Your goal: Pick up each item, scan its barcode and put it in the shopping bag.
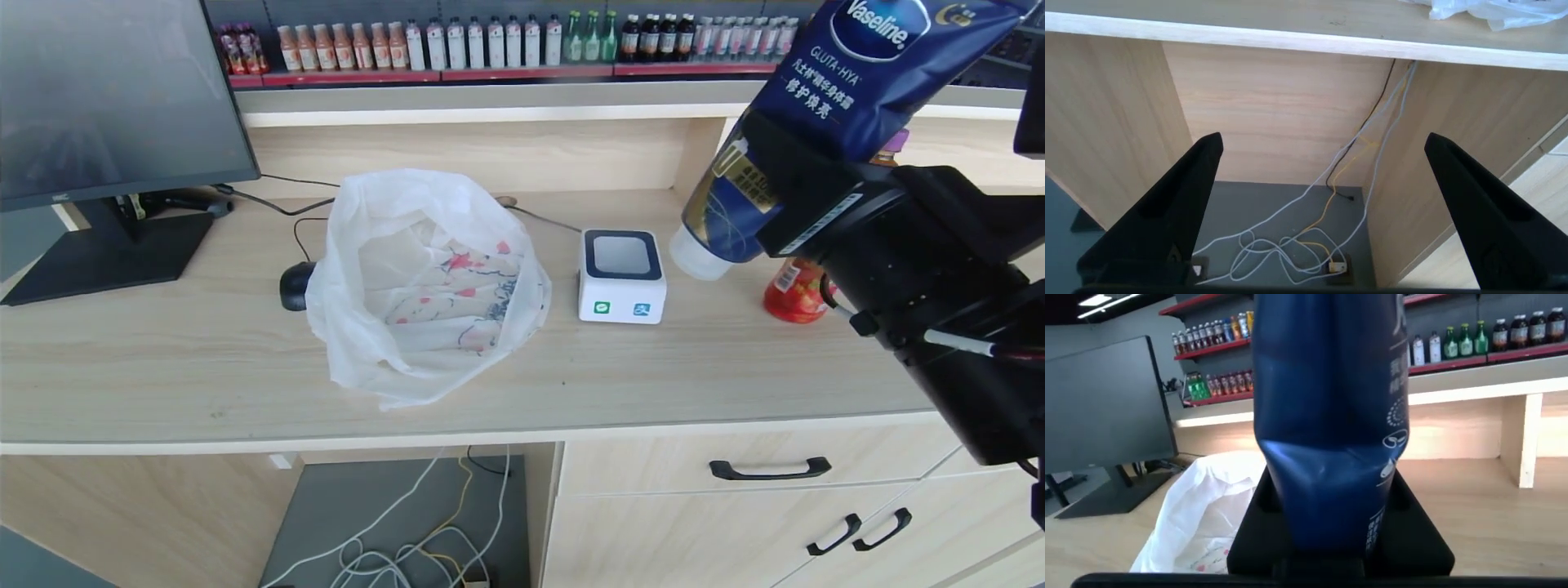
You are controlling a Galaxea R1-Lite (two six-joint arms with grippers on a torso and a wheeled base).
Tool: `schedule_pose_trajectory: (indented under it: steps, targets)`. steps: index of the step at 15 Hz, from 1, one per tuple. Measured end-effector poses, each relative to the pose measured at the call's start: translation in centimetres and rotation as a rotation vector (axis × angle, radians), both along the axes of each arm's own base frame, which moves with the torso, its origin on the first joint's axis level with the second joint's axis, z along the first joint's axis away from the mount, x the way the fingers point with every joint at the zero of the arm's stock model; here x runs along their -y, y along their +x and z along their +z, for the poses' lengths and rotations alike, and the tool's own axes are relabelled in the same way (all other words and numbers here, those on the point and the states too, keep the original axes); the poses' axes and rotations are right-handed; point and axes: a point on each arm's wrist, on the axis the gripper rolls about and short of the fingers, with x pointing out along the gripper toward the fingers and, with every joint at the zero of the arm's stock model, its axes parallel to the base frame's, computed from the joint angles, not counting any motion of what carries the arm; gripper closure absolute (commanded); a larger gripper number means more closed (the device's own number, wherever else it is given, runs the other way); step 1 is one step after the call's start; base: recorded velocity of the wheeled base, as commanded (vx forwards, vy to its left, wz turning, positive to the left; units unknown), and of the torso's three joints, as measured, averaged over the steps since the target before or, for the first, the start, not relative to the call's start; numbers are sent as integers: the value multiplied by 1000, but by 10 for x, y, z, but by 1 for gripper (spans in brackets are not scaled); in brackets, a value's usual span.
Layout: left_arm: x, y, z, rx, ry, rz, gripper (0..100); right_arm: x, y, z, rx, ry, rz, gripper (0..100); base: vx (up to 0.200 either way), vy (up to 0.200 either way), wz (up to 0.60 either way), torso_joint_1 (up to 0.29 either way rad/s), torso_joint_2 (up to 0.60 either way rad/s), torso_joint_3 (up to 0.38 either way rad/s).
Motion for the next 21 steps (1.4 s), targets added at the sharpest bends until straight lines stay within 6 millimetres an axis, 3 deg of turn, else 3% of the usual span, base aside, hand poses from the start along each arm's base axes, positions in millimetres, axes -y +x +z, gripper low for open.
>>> schedule_pose_trajectory:
  steps: [3, 8, 14, 21]
  targets:
    - [0, 0, 0, 0, 0, 0, 0, -6, 7, 16, 24, 42, 9, 100, 0, 0, 0, 0, 0, 0]
    - [0, 0, 0, 0, 0, 1, 0, -26, 34, 32, -99, 150, 115, 100, 0, 0, 0, 0, 0, 0]
    - [0, 0, 0, 0, 0, 0, 0, -28, 81, 30, -121, 251, 228, 100, 0, 0, 0, 0, 0, 0]
    - [0, 0, 0, 0, 0, 1, 0, -42, 104, 10, -267, 395, 302, 100, 0, 0, 0, 0, 0, 0]
